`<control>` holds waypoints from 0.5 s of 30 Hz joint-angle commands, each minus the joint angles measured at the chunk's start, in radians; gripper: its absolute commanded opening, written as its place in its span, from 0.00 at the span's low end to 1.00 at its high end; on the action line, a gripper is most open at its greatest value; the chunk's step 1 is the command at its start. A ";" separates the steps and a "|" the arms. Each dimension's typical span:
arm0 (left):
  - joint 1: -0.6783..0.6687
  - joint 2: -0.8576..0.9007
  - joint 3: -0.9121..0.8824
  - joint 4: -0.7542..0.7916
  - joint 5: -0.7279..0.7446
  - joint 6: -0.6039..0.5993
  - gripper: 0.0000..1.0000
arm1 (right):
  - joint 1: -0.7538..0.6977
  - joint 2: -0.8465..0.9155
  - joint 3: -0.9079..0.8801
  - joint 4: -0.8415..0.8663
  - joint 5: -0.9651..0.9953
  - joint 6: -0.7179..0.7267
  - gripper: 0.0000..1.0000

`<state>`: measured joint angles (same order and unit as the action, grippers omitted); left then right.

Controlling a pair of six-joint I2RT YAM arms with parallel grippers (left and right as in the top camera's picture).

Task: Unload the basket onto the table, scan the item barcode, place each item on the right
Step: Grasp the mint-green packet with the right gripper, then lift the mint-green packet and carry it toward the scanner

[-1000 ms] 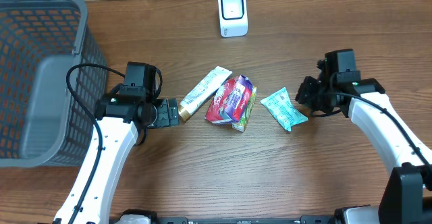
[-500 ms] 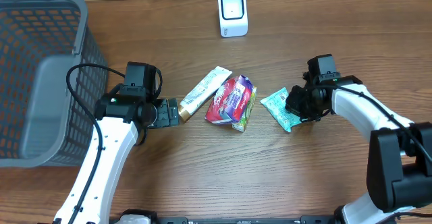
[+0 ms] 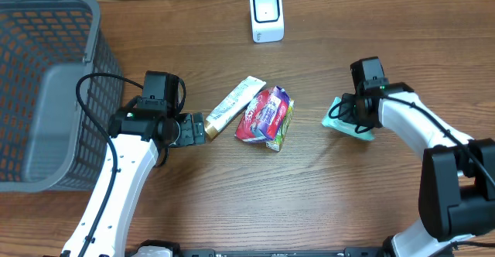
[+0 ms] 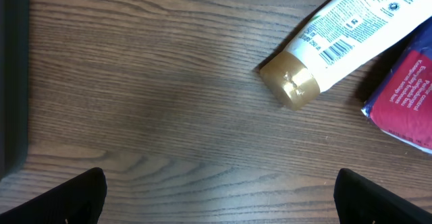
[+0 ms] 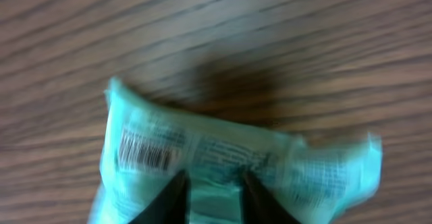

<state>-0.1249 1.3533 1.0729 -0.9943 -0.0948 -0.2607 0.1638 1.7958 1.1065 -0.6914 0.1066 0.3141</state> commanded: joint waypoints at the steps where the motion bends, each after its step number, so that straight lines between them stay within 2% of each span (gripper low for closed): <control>1: -0.006 0.008 -0.005 0.004 -0.009 -0.016 1.00 | -0.010 -0.010 0.190 -0.103 -0.032 -0.041 0.45; 5: -0.006 0.008 -0.005 0.004 -0.009 -0.016 1.00 | -0.043 -0.049 0.343 -0.287 -0.066 0.051 0.52; 7: -0.006 0.008 -0.005 0.004 -0.009 -0.016 1.00 | -0.085 -0.085 0.367 -0.339 -0.106 0.047 0.62; 9: -0.006 0.008 -0.005 0.004 -0.009 -0.016 1.00 | -0.143 -0.097 0.367 -0.367 -0.165 -0.016 0.70; 12: -0.006 0.008 -0.005 0.004 -0.009 -0.016 0.99 | -0.237 -0.085 0.339 -0.377 -0.311 -0.192 0.71; 15: -0.006 0.008 -0.005 0.004 -0.009 -0.016 1.00 | -0.307 -0.064 0.287 -0.364 -0.336 -0.272 0.71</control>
<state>-0.1249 1.3533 1.0729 -0.9939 -0.0948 -0.2607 -0.0879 1.7111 1.4422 -1.0592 -0.1337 0.1844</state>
